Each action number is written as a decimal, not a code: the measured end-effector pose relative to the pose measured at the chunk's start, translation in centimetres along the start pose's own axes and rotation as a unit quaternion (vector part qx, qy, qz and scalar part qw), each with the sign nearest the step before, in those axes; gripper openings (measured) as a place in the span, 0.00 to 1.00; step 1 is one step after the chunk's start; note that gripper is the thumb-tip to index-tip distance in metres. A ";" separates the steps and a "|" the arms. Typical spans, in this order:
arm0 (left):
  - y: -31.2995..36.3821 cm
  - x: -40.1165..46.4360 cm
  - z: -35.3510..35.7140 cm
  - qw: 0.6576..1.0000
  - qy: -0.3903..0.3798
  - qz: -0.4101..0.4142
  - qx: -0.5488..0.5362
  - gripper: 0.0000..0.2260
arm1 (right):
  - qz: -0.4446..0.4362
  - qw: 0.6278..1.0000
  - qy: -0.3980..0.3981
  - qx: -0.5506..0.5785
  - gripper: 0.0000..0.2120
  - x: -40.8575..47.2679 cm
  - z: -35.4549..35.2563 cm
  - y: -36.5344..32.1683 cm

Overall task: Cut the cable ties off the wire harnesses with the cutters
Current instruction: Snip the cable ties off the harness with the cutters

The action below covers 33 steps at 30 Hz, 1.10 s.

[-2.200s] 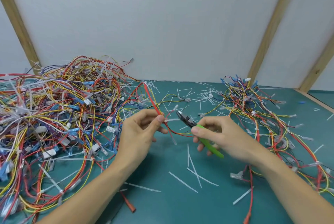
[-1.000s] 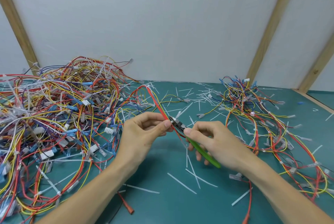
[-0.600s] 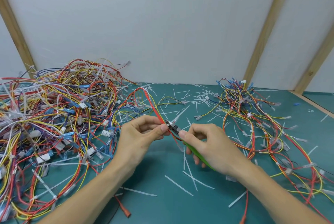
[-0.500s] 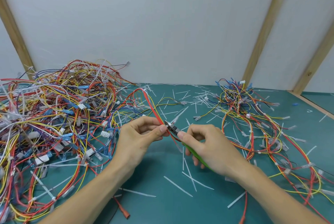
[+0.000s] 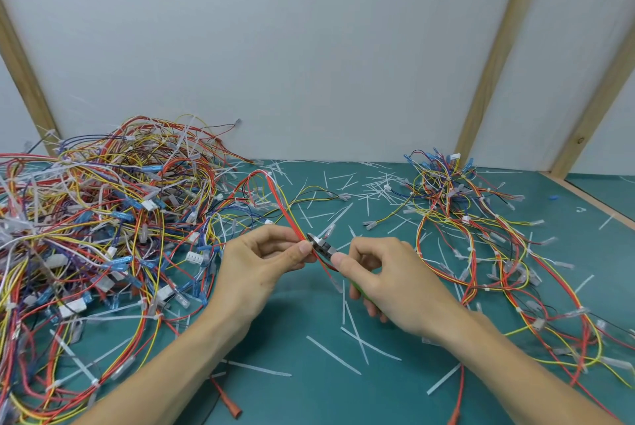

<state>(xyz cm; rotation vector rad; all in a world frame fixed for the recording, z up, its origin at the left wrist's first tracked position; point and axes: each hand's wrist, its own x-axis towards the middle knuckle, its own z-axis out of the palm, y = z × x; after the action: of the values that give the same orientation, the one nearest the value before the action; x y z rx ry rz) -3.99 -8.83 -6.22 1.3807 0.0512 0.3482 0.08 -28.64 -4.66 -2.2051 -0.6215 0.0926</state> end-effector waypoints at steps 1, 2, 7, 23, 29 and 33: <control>0.0 0.0 0.0 1.000 0.000 -0.001 0.000 0.16 | 0.001 1.000 -0.001 0.000 0.22 0.0 0.0 0.0; 0.0 0.0 0.1 1.000 -0.001 -0.001 0.001 0.16 | 0.001 1.000 -0.001 -0.002 0.22 0.0 0.0 0.0; 0.0 -0.1 0.1 1.000 -0.005 0.000 -0.004 0.14 | -0.005 1.000 0.007 -0.015 0.22 0.1 0.1 0.3; 0.9 1.0 -1.7 0.977 -0.001 -0.094 -0.193 0.02 | 0.099 0.953 0.082 0.276 0.07 1.5 -1.9 0.8; 1.2 1.2 -2.1 0.962 0.000 -0.110 -0.248 0.01 | 0.093 0.950 0.092 0.283 0.06 1.4 -2.6 0.8; 1.0 1.2 -2.1 0.961 -0.035 -0.110 -0.251 0.04 | 0.100 0.944 0.084 0.302 0.06 1.3 -2.5 0.6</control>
<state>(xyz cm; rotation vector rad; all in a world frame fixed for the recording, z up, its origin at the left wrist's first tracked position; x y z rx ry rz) -3.57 -6.36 -5.49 0.8718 0.0527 0.1122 2.14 -30.15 -3.26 -1.6471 -0.2256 0.1732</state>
